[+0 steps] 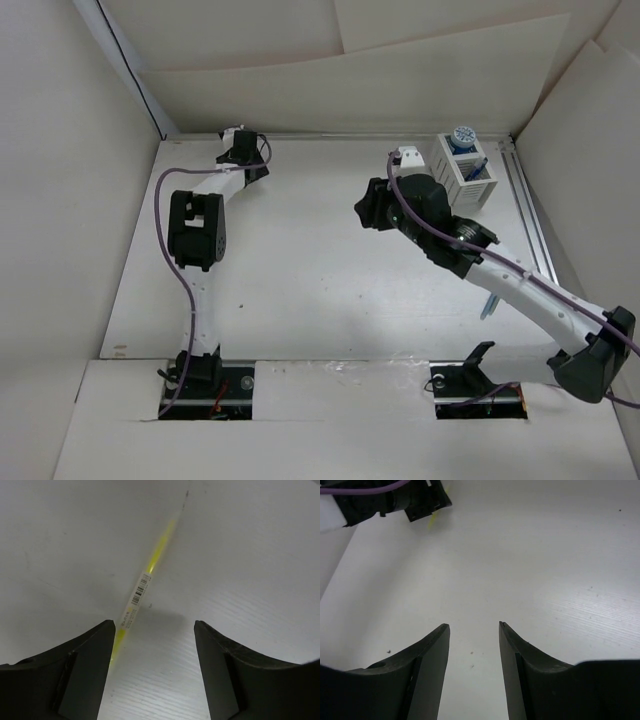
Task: Sort the stationery into containers
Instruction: Move the pen to the center of the board.
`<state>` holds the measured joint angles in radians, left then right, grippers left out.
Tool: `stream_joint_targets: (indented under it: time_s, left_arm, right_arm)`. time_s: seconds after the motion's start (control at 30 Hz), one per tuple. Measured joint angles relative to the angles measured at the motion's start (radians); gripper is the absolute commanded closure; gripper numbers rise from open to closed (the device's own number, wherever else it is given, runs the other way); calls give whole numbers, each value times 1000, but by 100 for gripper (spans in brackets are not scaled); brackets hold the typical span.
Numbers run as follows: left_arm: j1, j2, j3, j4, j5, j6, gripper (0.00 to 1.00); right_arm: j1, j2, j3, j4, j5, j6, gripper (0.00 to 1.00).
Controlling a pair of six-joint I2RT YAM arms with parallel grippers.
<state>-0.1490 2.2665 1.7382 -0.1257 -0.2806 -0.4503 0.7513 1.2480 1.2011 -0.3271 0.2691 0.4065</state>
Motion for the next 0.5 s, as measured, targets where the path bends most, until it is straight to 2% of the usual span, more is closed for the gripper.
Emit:
stream_joint_targets:
  time_s: [0.07,0.17,0.33,0.37,0.43,0.5]
  left_arm:
    - [-3,30,56,-35,24,9,47]
    - [-13,57,97,-96,37,32,48]
    - [-17,66,130,-156,68,43,64]
    - [-16,66,131,-159,71,45,71]
    - [-13,66,132,-165,75,48,76]
    - [-13,66,133,-174,76,50,86]
  right_arm:
    - [18,-24,-6,-1,-4,-3,50]
    - [30,-61,-6,11,-8,-10,50]
    - [35,-95,-5,22,-4,-20,50]
    - [35,-98,-5,22,-2,-22,50]
    - [35,-105,-5,21,3,-23,50]
    - [35,-117,-5,21,10,-25,49]
